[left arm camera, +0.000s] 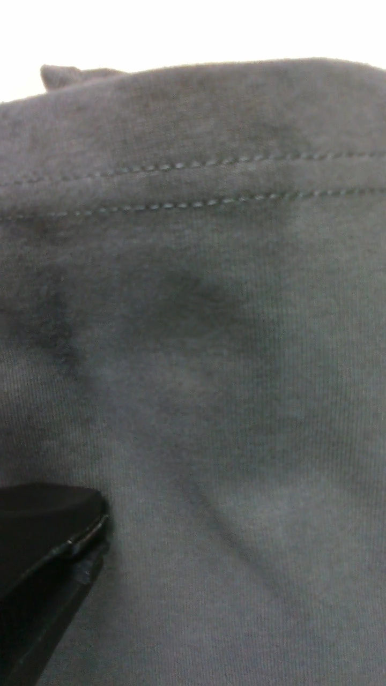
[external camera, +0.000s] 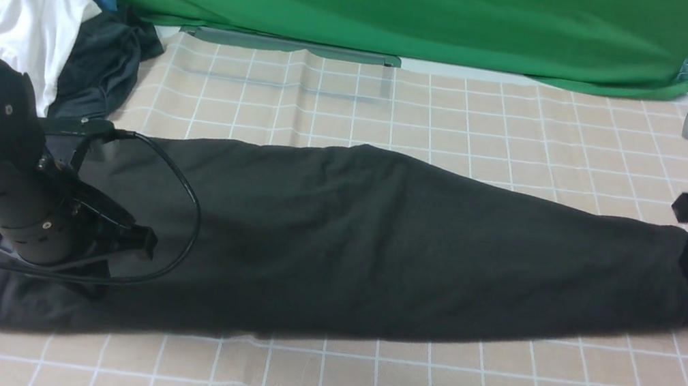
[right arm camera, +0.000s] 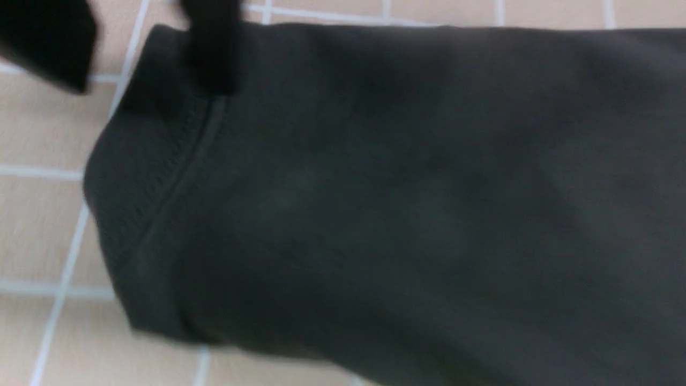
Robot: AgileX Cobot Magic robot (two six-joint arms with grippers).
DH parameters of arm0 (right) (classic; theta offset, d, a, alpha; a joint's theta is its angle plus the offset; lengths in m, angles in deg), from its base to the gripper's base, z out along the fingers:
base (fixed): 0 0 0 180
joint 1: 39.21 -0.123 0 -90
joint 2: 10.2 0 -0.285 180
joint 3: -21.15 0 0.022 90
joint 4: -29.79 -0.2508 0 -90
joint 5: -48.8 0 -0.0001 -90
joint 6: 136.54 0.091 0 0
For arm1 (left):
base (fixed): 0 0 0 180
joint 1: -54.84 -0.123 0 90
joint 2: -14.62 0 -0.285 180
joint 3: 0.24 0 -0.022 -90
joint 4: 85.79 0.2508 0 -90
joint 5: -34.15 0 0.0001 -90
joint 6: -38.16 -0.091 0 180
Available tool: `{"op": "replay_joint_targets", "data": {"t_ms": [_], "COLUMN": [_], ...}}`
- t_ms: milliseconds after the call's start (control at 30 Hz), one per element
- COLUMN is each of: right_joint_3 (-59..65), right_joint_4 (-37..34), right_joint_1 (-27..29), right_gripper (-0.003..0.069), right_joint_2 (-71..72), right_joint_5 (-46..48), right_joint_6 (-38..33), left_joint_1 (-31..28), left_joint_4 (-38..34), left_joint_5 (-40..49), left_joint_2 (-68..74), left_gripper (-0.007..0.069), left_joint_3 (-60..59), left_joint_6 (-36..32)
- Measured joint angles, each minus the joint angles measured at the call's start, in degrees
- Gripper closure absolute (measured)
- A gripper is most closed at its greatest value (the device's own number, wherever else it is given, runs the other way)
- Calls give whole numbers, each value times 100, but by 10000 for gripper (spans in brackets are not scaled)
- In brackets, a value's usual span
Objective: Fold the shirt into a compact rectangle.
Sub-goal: 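Pull the folded dark garment lengthwise by its ends to straighten it flat on the table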
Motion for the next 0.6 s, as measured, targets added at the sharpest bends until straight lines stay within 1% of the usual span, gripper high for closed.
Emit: {"op": "replay_joint_targets", "data": {"t_ms": [33, 67, 100, 167, 233, 300, 367, 467, 533, 600], "right_joint_3": [168, 210, 359, 420, 432, 432, 426, 406, 393, 372], "right_joint_4": [-6, -11, -41, -69, -83, -98, -63, -29, -54, -117], "right_joint_1": [0, -7, -12, -12, -12, -34, -85, -176, -209, -239], "right_gripper": [103, 85, 39, 27, 39, 73, 123, 223, 316, 482], "right_joint_2": [0, -2, -32, -103, -194, -308, -429, -478, -483, -489], "right_joint_5": [-222, -342, -629, -858, -995, -1086, -1115, -1130, -1130, -1082], "right_joint_6": [5, 5, 5, 7, 7, 7, -14, -89, -187, -291], "left_joint_1": [0, 0, 0, 0, 0, 0, 0, 0, 0, 0], "left_joint_4": [0, 0, 0, 0, 0, 0, 0, 0, 0, 0], "left_joint_5": [0, 0, 0, -6, -6, -6, -1, 6, 13, 18], "left_joint_2": [0, 0, 0, 0, 0, 0, 0, 0, 0, -6], "left_gripper": [606, 606, 606, 606, 606, 606, 606, 606, 606, 606], "left_joint_3": [0, 0, 0, 0, 0, 0, 0, 0, 0, 0], "left_joint_6": [0, 0, 0, 0, 0, -6, -6, -6, -25, -57]}}
